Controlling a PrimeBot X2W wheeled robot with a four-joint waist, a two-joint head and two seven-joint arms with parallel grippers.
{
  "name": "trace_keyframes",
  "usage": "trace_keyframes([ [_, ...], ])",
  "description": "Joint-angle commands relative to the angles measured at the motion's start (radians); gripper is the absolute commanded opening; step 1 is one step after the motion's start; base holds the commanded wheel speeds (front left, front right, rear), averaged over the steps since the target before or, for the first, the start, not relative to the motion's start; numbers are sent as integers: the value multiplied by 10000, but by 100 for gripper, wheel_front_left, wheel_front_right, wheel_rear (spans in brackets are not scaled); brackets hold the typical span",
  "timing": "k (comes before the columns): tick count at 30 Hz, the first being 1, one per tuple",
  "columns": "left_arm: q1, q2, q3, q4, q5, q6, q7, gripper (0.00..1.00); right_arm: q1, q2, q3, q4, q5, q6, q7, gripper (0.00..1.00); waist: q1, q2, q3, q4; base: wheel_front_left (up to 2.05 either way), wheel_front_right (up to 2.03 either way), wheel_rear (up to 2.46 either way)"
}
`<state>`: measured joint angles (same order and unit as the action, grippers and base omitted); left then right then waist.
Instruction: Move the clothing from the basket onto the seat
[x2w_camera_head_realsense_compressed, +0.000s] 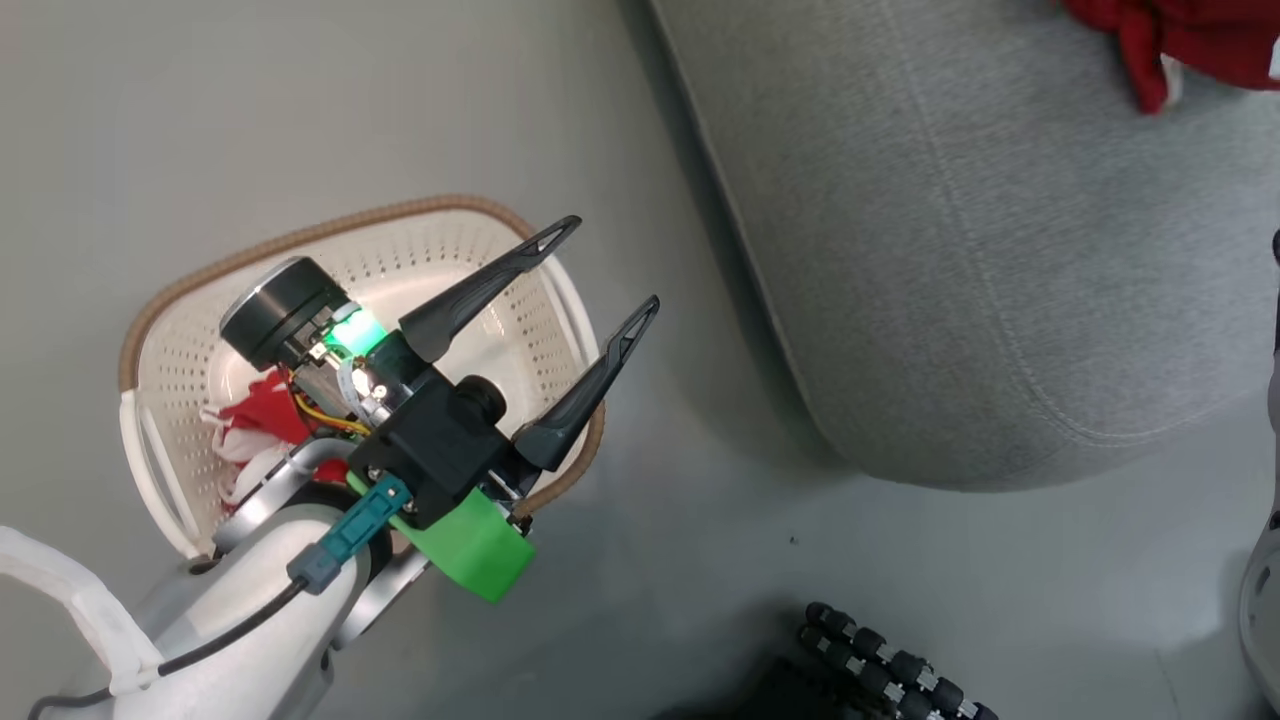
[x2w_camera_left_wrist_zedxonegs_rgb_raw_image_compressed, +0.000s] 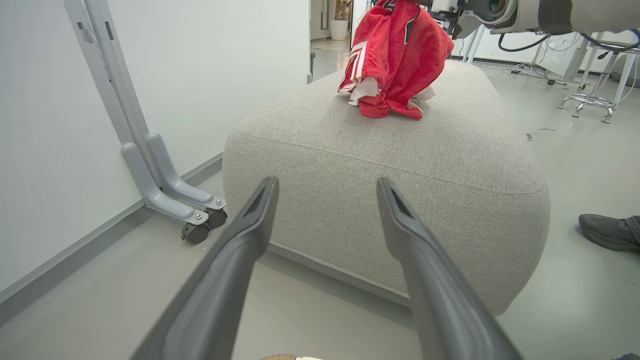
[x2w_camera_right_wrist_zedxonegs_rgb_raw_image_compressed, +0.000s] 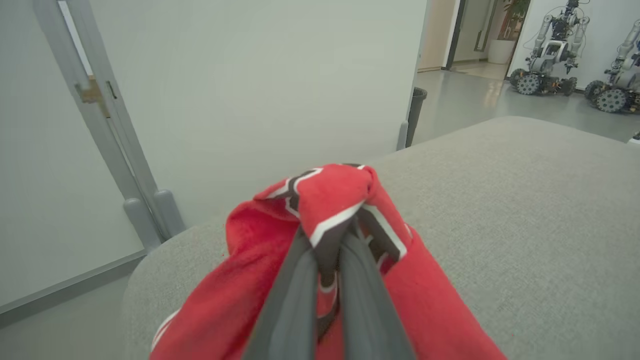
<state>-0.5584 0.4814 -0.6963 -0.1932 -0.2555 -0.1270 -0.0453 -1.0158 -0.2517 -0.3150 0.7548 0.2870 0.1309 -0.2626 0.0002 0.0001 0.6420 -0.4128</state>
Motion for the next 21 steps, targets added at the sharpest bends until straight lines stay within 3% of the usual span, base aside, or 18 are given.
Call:
trace_keyframes([
  [1,-222,65,-28,-30,1,-24,-12,100,-35,-12,-208,214,-159,-3,-28,0,-2,-1,905,656,0,0,0],
  [4,-285,106,-89,16,-47,-27,-53,100,230,205,-521,766,-361,-3,-28,0,-2,-1,979,678,0,0,0],
  [5,-296,115,-104,50,-61,-28,-64,100,310,257,-580,903,-423,-1,-28,25,-2,-1,979,677,0,0,0],
  [6,-292,118,-114,92,-78,-28,-89,100,410,327,-612,998,-505,-3,-28,97,-2,-1,954,662,0,0,0],
  [14,56,-32,-149,479,-290,153,-365,100,1742,922,-1019,277,-713,-3,-30,100,-2,-1,256,491,0,0,0],
  [21,644,-207,-50,962,-557,532,-772,100,3216,1246,-765,-929,-918,-3,-30,100,-2,-1,-909,407,0,0,0],
])
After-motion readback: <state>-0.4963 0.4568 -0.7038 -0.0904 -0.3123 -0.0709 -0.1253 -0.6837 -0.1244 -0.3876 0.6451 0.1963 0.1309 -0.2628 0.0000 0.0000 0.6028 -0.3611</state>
